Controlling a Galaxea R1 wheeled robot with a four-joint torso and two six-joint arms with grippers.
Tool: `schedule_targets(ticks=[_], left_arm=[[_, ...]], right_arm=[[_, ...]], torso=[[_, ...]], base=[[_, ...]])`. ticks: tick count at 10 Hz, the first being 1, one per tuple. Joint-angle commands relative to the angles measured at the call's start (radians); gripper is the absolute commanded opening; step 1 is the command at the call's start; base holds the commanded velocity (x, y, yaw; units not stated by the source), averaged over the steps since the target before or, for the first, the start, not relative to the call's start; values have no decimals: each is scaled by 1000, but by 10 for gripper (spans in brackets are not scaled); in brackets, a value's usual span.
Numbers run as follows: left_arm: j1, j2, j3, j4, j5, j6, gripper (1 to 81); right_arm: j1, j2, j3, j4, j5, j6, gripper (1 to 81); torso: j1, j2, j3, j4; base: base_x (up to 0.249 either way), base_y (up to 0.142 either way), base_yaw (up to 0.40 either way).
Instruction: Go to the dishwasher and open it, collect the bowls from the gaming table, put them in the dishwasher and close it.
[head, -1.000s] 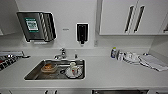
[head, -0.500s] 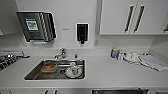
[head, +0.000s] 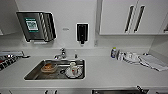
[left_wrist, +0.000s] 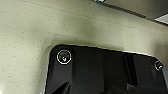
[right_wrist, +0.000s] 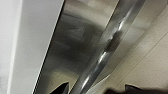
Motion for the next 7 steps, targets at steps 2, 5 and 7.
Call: schedule_targets(ticks=[2,5,7], left_arm=[[-45,-19,-5,0,49,2,811],[-45,-15,-5,2,49,2,811],[-46,-14,-5,2,49,2,811]], right_arm=[[124,-3,-41,18,-32,9,811],[113,12,-87,16,-35,8,811],[96,28,-113,5,-36,8,811]], torso=[[0,0,0,0],[0,0,0,0],[0,0,0,0]], base=[[0,0,0],[0,0,0],[0,0,0]])
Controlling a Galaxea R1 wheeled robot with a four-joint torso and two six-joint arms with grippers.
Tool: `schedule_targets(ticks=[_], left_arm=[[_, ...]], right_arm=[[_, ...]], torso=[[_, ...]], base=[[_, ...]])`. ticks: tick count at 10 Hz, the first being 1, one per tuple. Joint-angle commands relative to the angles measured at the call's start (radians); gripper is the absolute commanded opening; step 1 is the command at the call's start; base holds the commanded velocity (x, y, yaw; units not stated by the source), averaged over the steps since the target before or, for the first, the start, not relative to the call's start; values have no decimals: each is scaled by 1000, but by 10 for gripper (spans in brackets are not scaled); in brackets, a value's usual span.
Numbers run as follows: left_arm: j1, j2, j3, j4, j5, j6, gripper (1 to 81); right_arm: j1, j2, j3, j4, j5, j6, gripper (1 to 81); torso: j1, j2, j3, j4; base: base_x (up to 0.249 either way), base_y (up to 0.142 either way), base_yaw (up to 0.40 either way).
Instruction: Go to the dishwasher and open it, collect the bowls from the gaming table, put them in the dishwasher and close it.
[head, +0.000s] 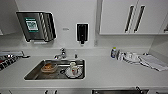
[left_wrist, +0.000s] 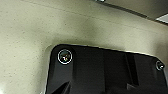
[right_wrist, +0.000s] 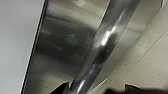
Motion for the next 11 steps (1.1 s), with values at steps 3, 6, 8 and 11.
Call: schedule_targets(ticks=[3,6,8,11], left_arm=[[-46,-18,6,3,50,2,811],[-46,-18,6,0,50,2,811],[-44,-16,6,0,50,2,811],[-46,-13,6,2,50,2,811]], right_arm=[[86,4,-63,4,-33,1,811],[65,42,-109,21,-27,13,811],[59,62,-138,29,-36,54,811],[17,80,-200,32,-45,67,811]], torso=[[0,0,0,0],[0,0,0,0],[0,0,0,0],[0,0,0,0]], base=[[0,0,0],[0,0,0],[0,0,0],[0,0,0]])
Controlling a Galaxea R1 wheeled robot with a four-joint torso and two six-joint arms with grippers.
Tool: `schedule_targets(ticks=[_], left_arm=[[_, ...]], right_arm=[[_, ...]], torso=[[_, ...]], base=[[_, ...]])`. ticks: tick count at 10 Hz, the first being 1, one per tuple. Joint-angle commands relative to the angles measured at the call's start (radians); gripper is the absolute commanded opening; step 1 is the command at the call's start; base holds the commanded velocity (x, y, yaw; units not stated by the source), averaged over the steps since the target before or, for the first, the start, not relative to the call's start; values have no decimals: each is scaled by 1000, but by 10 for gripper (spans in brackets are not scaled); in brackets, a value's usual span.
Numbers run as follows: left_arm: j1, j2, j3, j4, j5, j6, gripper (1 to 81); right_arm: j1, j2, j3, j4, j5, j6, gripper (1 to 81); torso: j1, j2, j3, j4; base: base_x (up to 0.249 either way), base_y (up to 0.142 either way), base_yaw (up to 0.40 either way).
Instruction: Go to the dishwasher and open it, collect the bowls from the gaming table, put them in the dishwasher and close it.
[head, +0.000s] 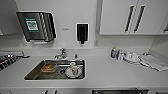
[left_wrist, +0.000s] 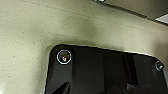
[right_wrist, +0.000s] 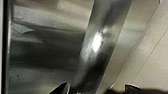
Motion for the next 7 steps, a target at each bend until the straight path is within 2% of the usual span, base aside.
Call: schedule_targets(ticks=[1,4,7], left_arm=[[-44,-15,6,2,50,2,811],[-45,-15,6,2,50,2,811],[-44,-14,6,3,50,2,811]], right_arm=[[36,-29,-51,-1,-114,9,811],[-16,-32,-89,-13,-145,-2,811],[-51,-55,-81,-22,-194,-8,811]], torso=[[0,0,0,0],[0,0,0,0],[0,0,0,0]], base=[[0,0,0],[0,0,0],[0,0,0]])
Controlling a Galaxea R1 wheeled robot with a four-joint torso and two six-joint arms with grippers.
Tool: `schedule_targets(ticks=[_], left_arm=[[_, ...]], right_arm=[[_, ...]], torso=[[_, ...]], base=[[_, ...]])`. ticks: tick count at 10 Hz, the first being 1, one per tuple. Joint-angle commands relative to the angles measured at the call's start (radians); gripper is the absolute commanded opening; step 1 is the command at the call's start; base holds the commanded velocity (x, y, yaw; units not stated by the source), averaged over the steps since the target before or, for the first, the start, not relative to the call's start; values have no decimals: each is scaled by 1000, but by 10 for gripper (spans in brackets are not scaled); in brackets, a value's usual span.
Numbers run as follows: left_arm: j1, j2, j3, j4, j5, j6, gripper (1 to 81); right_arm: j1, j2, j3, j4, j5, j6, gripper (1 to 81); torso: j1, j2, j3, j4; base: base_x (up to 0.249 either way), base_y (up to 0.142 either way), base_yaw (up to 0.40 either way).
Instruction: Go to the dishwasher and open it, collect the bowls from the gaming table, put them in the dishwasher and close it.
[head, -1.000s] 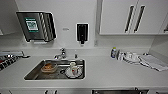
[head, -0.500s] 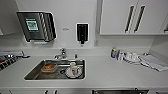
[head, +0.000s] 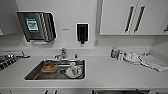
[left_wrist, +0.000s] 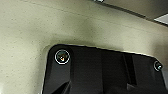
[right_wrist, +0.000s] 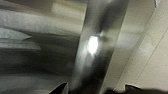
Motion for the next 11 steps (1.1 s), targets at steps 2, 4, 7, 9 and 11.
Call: schedule_targets(ticks=[2,4,7,9,11], left_arm=[[-46,-17,6,3,48,2,811],[-47,-16,6,2,48,2,811],[-49,-5,3,3,48,4,811],[-49,-2,3,3,39,4,811],[-49,0,3,5,37,4,811]], right_arm=[[-44,-77,-8,-44,-218,-41,811],[-83,-84,17,-49,-218,-73,811],[-106,-97,49,-49,-218,-109,811],[-115,-107,82,-49,-218,-141,811],[-123,-107,90,-49,-217,-167,811]], torso=[[0,0,0,0],[0,0,0,0],[-1,0,1,0],[-1,-1,2,0],[-1,-1,2,0]], base=[[0,0,0],[0,0,0],[0,0,0],[0,0,0],[0,0,0]])
